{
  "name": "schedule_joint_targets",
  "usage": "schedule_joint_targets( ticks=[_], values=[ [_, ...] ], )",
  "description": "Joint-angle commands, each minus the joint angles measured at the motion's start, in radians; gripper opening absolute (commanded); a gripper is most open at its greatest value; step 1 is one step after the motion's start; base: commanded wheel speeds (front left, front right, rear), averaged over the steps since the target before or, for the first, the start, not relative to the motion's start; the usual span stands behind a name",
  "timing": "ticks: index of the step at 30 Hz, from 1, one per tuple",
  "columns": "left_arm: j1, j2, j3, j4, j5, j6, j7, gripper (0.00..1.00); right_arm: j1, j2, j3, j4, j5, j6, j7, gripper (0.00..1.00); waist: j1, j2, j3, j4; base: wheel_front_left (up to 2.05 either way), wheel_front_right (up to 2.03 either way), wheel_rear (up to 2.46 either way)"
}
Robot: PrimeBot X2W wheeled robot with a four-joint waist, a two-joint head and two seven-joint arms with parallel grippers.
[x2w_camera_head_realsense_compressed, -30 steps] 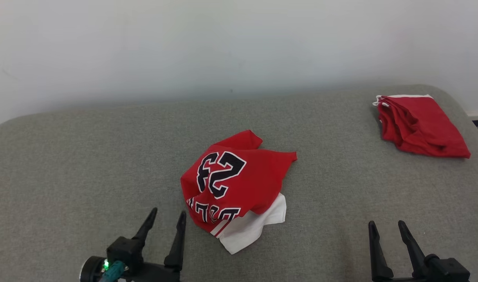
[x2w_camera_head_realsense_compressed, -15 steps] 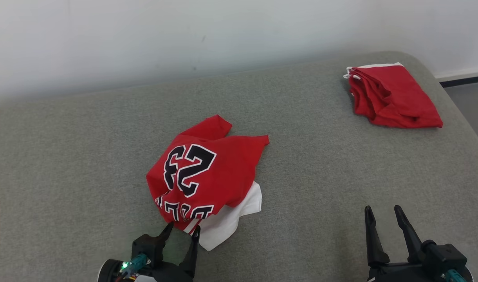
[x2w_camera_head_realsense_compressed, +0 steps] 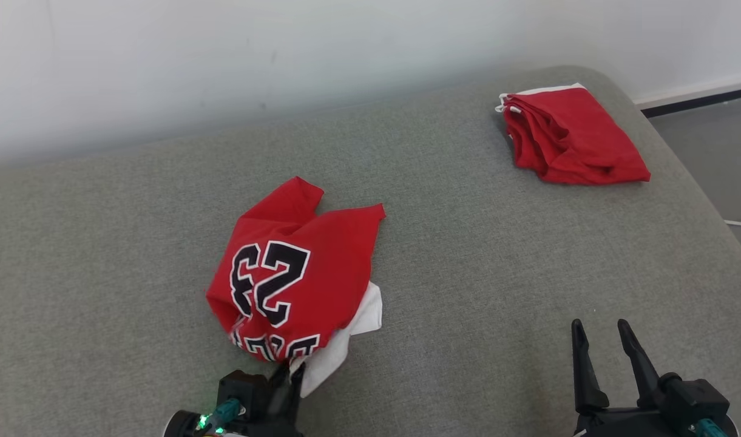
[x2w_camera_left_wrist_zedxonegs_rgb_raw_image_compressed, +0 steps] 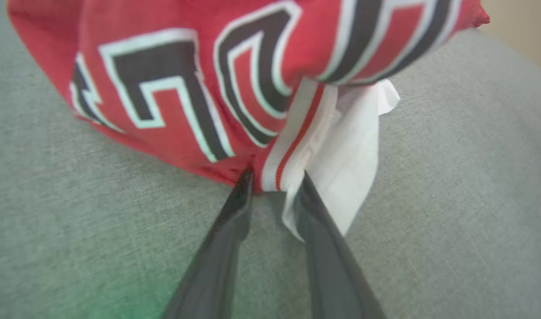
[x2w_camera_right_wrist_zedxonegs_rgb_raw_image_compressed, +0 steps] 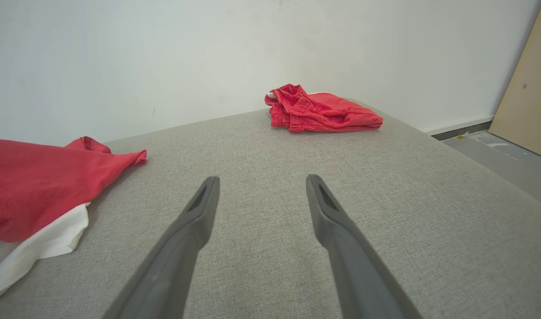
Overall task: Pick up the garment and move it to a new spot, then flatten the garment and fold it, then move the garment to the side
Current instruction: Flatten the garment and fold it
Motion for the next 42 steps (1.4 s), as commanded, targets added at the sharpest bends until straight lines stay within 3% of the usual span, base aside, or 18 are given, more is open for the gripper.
schedule_joint_targets(
  ticks=[1, 12, 22, 28, 29, 30, 42],
  values=[
    [0.001, -0.007, -0.002, 0.009, -0.007, 0.001, -0.01, 0.0, 0.011, 0.0, -0.006, -0.002, -0.001, -0.002, -0.004, 1.0, -0.0001, -0.0001, -0.013, 0.014, 0.0, 0.0, 0.0],
    [-0.002, 0.092, 0.047, -0.133, 0.004, 0.056, -0.057, 0.0, 0.049, 0.0, -0.016, 0.008, 0.011, -0.002, -0.005, 1.0, -0.0001, -0.0001, -0.091, 0.147, 0.0, 0.0, 0.0],
    [0.156, 0.242, 0.114, -0.412, -0.013, 0.125, 0.054, 0.0, 0.058, 0.0, -0.005, 0.021, 0.037, -0.002, -0.006, 1.0, -0.0001, -0.0001, -0.13, 0.223, 0.0, 0.0, 0.0],
    [0.309, 0.225, 0.134, -0.475, -0.072, 0.154, 0.088, 0.0, 0.069, 0.0, -0.013, 0.022, 0.035, -0.002, -0.006, 1.0, -0.0001, -0.0001, -0.135, 0.222, 0.0, 0.0, 0.0],
    [0.323, 0.221, 0.135, -0.475, -0.076, 0.159, 0.079, 0.75, 0.072, 0.0, -0.015, 0.021, 0.033, -0.002, -0.006, 1.0, -0.0001, -0.0001, -0.136, 0.222, 0.0, 0.0, 0.0],
    [0.331, 0.215, 0.137, -0.479, -0.083, 0.16, 0.07, 1.0, 0.075, 0.0, -0.018, 0.02, 0.031, -0.002, -0.006, 1.0, -0.0001, -0.0001, -0.137, 0.223, 0.0, 0.0, 0.0],
    [0.335, 0.209, 0.198, -0.624, -0.094, 0.202, -0.058, 1.0, 0.086, 0.0, -0.041, 0.013, 0.028, -0.002, -0.006, 1.0, -0.0001, -0.0001, -0.149, 0.259, 0.0, 0.0, 0.0]
  ],
)
